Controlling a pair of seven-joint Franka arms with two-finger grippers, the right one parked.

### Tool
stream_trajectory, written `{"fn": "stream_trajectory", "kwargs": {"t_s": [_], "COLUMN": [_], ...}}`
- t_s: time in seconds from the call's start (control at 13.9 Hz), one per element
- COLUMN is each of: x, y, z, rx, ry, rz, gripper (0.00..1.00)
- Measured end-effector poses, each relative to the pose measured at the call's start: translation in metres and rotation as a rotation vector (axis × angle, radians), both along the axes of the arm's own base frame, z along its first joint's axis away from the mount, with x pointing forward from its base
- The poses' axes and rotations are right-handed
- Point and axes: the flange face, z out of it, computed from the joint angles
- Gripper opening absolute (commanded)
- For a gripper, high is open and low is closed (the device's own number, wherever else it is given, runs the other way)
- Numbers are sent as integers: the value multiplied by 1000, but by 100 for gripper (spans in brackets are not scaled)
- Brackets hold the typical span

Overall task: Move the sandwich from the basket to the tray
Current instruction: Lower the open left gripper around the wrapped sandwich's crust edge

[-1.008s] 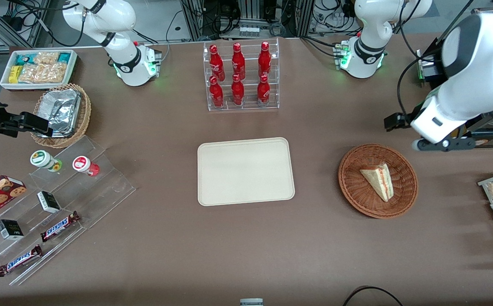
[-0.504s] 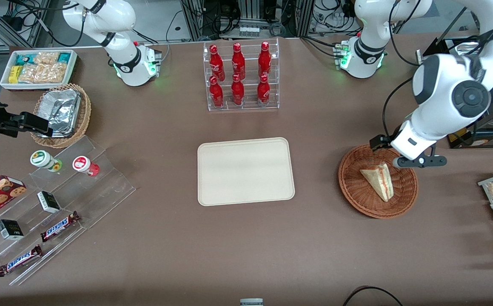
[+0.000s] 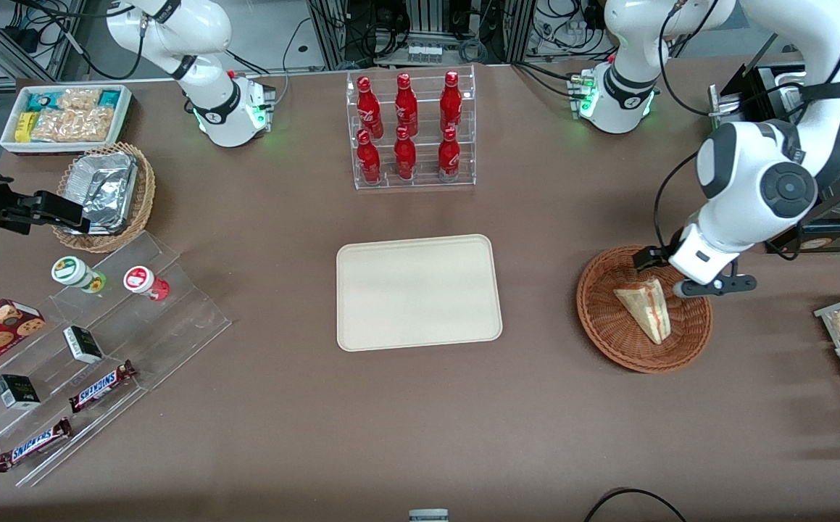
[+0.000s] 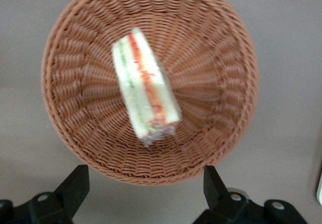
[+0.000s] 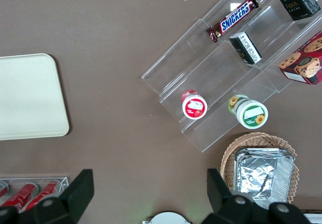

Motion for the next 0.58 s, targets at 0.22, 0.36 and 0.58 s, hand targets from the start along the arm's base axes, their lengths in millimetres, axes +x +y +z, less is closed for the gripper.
{"fn": "stream_trajectory", "kwargs": {"t_s": [0.22,0.36,0.58], "x": [10,14,16], "y": [9,6,2], "z": [-18,-37,-53], "rx": [4,2,1], "ry": [-38,-45,-34], "rz": [238,337,382], "gripper": [100,100,100]}}
